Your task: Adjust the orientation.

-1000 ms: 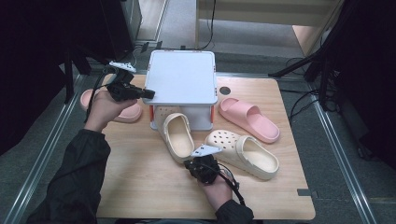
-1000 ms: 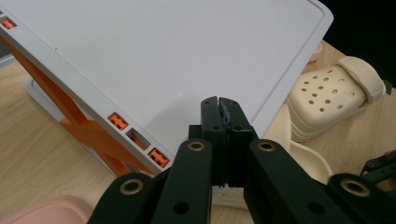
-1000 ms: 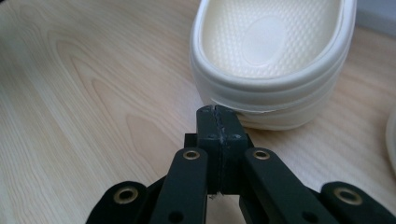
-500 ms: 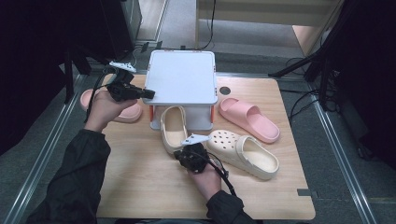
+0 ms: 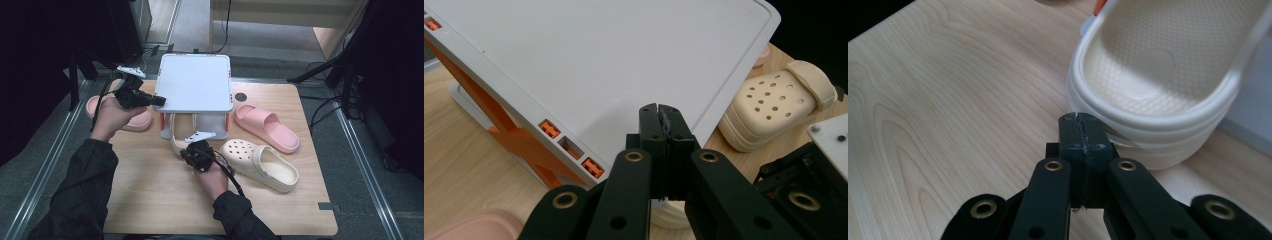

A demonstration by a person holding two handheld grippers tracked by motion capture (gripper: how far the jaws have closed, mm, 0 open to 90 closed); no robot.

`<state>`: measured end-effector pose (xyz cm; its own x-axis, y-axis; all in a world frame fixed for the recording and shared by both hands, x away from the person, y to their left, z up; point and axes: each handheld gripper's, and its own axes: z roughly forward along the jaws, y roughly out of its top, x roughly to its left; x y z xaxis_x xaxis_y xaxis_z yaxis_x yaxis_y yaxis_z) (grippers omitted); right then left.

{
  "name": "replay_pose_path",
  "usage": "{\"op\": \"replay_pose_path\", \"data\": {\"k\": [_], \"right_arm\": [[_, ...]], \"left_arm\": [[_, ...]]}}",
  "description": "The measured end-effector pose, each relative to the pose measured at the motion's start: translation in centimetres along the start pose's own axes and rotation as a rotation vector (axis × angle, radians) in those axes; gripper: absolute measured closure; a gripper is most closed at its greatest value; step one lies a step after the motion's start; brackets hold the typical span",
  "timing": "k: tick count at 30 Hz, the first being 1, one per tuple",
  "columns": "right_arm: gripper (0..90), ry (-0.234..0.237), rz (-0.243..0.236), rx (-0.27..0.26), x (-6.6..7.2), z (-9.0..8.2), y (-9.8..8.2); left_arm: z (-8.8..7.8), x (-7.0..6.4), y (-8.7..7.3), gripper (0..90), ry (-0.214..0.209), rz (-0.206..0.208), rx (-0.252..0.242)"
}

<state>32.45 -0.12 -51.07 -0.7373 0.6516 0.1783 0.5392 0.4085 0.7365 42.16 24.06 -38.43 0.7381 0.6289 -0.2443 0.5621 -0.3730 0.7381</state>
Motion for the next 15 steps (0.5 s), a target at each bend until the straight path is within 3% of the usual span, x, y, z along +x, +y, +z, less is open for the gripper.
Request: {"op": "replay_pose_path", "data": {"k": [15], "right_arm": [[90.0,-0.029,-0.03,-0.011,-1.4,3.1,3.0]], "left_arm": [[0.0,0.0,0.0,89.6,-0.002,-0.002,-0.003]]}}
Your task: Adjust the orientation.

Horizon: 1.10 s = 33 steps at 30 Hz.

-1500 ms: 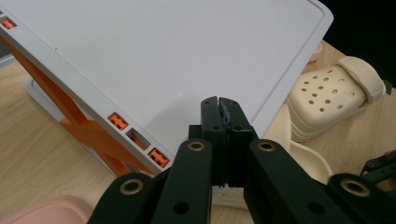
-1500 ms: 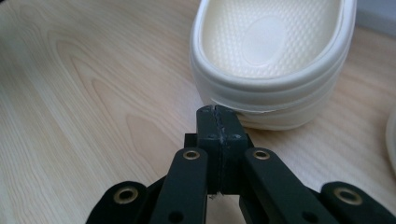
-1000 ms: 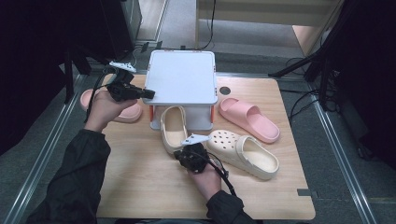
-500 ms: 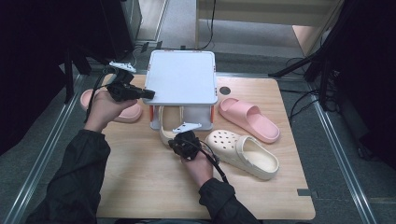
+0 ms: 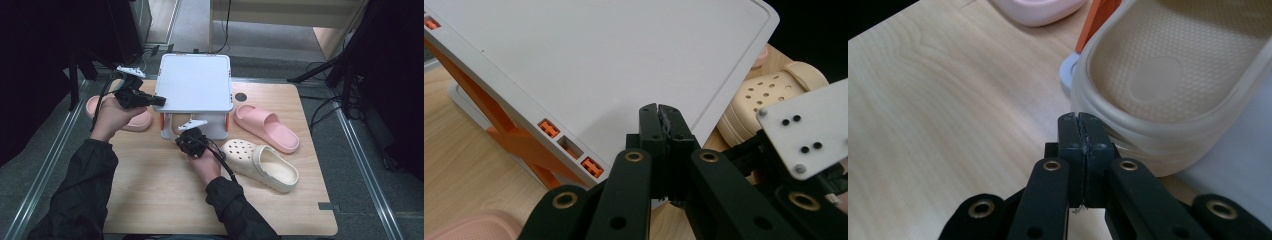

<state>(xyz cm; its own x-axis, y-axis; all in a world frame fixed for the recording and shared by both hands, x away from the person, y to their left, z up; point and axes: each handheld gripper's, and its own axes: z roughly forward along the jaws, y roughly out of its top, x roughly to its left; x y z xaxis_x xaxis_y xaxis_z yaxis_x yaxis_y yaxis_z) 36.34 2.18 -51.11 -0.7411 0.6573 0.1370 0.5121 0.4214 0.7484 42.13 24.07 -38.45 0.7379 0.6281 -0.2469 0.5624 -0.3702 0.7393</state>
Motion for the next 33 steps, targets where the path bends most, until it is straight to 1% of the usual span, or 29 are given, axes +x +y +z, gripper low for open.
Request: {"op": "replay_pose_path", "data": {"k": [5,7,9,11,14,15,17,19,20,22,24,26,28,29,31,33], "right_arm": [[89.6,-0.01,-0.001,0.012,-0.2,1.0,0.9],[89.6,-0.019,-0.011,0.01,-0.2,1.4,1.0],[90.0,-0.011,-0.021,0.007,-0.2,1.6,1.1],[90.0,-0.012,-0.043,0.007,-0.2,1.8,1.2],[88.8,-0.015,-0.038,0.008,0.1,1.8,1.3],[88.9,-0.01,-0.027,0.012,0.1,1.8,1.3],[89.2,0.005,-0.019,0.012,0.2,1.5,1.3],[89.2,0.02,-0.008,0.013,0.3,1.1,1.4],[89.2,0.028,-0.011,0.011,0.4,0.8,1.4],[88.1,0.045,-0.014,0.009,0.6,0.2,1.4],[85.6,0.067,-0.008,0.012,0.9,-0.6,1.3],[83.0,0.075,-0.014,0.013,1.0,-1.4,1.0],[78.9,0.09,-0.018,-0.002,1.0,-2.3,0.8],[76.5,0.104,-0.014,-0.009,0.9,-2.9,0.6],[73.4,0.12,-0.009,-0.006,0.7,-3.8,0.4],[71.3,0.123,-0.021,-0.006,0.5,-4.8,0.1]], "left_arm": [[0.0,0.0,0.0,89.5,0.0,0.0,0.0],[0.0,0.0,0.0,89.6,0.001,0.0,-0.002],[0.0,0.0,-0.1,89.5,-0.001,0.0,-0.004],[0.0,0.0,-0.1,89.5,-0.003,-0.003,-0.005],[0.0,0.0,-0.1,89.3,-0.002,-0.003,-0.009],[0.0,-0.1,-0.1,89.0,-0.001,-0.003,-0.009],[0.0,-0.1,0.0,86.7,-0.004,-0.004,-0.008],[0.0,-0.2,0.0,82.7,0.011,-0.014,-0.01],[0.0,-0.2,0.1,80.4,0.012,-0.019,-0.01],[-0.1,-0.2,0.2,75.8,0.014,-0.049,-0.01],[-0.2,-0.3,0.3,72.5,0.023,-0.068,-0.007],[-0.4,-0.7,0.4,65.1,0.019,-0.086,0.002],[-0.6,-1.3,0.5,59.5,0.009,-0.081,0.005],[-0.8,-1.6,0.6,56.3,0.007,-0.075,-0.004],[-1.1,-2.2,0.6,51.2,-0.001,-0.07,-0.019],[-1.4,-2.8,0.5,46.7,-0.001,-0.067,-0.035]]}}
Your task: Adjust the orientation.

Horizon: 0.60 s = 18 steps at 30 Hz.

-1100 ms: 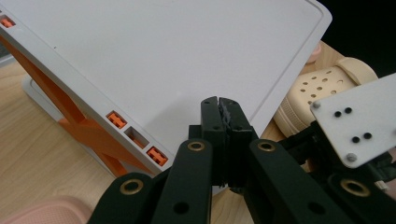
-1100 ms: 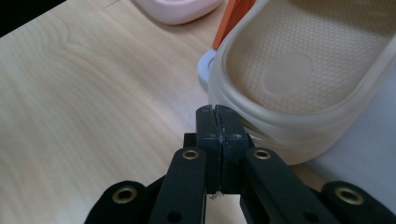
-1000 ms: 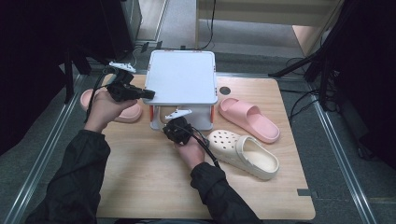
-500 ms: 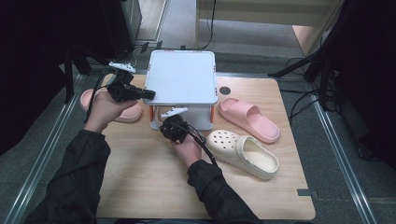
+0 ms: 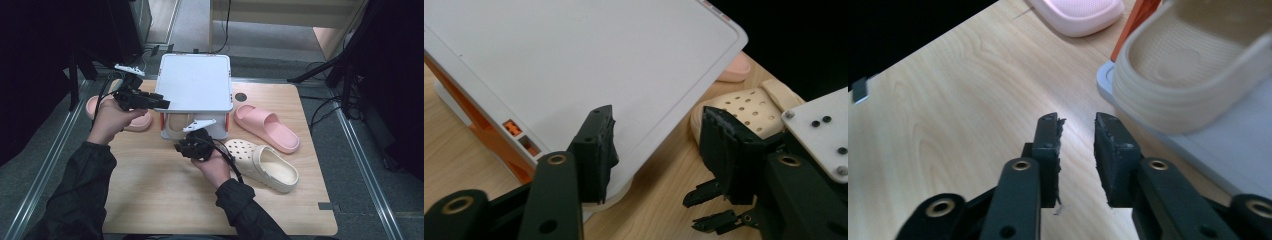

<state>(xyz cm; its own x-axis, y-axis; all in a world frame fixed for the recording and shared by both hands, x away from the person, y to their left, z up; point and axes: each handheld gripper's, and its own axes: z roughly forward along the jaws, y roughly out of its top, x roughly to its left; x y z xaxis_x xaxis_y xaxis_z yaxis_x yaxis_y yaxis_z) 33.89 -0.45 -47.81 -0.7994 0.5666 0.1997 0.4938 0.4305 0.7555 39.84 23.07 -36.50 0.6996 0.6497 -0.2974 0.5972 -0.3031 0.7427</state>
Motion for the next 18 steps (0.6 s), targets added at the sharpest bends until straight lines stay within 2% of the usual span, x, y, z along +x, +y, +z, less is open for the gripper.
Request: {"op": "replay_pose_path", "data": {"k": [5,10,18], "right_arm": [[65.9,0.009,-0.004,-0.006,-0.3,-3.0,-0.9],[64.5,0.017,0.004,-0.033,-1.0,-6.0,-2.4],[61.0,0.033,-0.011,-0.042,-2.2,-8.7,-3.8]], "left_arm": [[-0.4,-1.0,-0.5,40.3,0.002,-0.006,-0.006],[-0.6,-2.0,-1.4,39.1,0.023,0.007,-0.011],[-0.7,-3.0,-3.2,38.0,0.035,0.002,-0.014]]}}
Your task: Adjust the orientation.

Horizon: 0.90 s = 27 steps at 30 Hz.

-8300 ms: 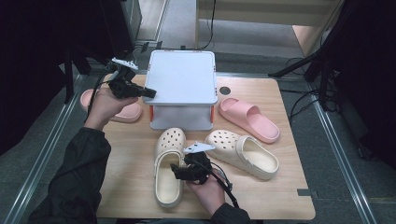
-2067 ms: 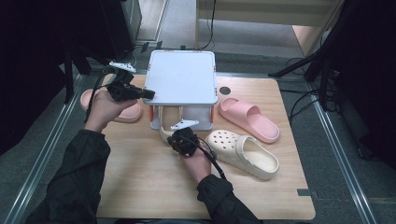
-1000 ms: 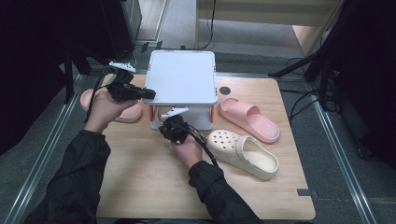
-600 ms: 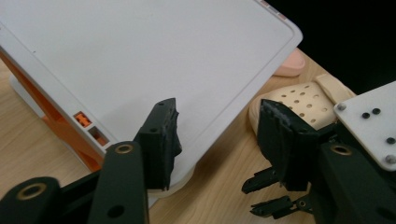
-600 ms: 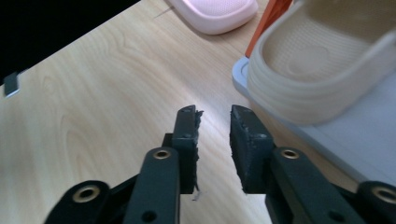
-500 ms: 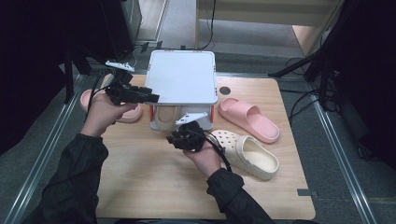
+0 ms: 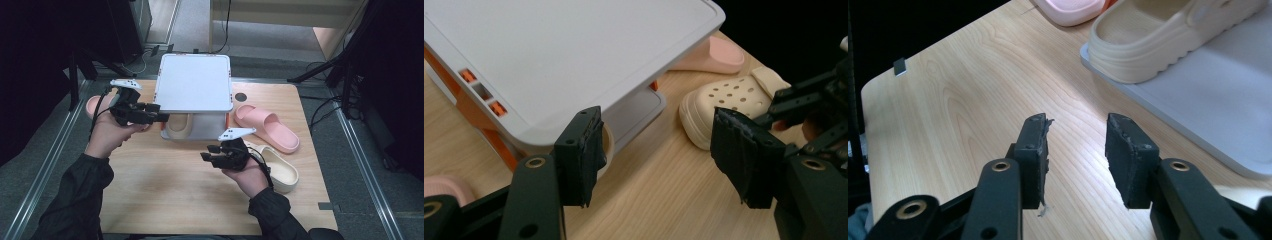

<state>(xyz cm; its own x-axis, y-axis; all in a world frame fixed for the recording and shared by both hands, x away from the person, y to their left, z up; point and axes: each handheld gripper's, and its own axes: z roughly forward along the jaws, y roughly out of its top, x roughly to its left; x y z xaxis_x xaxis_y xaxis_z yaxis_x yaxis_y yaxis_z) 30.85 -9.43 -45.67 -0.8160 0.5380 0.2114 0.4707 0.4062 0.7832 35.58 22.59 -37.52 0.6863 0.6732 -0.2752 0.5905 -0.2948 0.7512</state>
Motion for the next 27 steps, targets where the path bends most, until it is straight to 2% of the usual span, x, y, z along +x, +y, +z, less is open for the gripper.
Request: {"op": "replay_pose_path", "data": {"k": [3,5,11,13,16,23,27], "right_arm": [[60.3,-0.008,-0.018,-0.008,-0.6,-1.3,-0.6],[60.3,-0.005,-0.009,-0.013,-1.0,-2.2,-1.1],[59.4,-0.007,-0.032,-0.032,-2.0,-4.3,-2.5],[58.9,-0.001,-0.025,-0.043,-2.4,-5.0,-2.9],[58.3,0.015,0.018,-0.061,-3.1,-5.9,-3.9],[58.3,-0.014,0.021,-0.054,-4.2,-7.9,-5.4],[58.1,-0.044,0.029,-0.043,-4.8,-9.0,-6.3]], "left_arm": [[0.2,-0.3,-1.1,37.9,0.009,-0.001,-0.009],[0.3,-0.5,-1.7,37.8,0.017,-0.003,-0.011],[0.9,-0.9,-3.2,37.8,0.043,-0.001,0.004],[1.0,-1.1,-3.6,37.8,0.05,-0.005,0.0],[1.0,-1.4,-4.2,37.7,0.064,0.004,0.004],[1.8,-1.8,-6.4,37.7,0.069,0.003,0.019],[2.1,-2.0,-7.8,37.7,0.079,-0.001,0.011]]}}
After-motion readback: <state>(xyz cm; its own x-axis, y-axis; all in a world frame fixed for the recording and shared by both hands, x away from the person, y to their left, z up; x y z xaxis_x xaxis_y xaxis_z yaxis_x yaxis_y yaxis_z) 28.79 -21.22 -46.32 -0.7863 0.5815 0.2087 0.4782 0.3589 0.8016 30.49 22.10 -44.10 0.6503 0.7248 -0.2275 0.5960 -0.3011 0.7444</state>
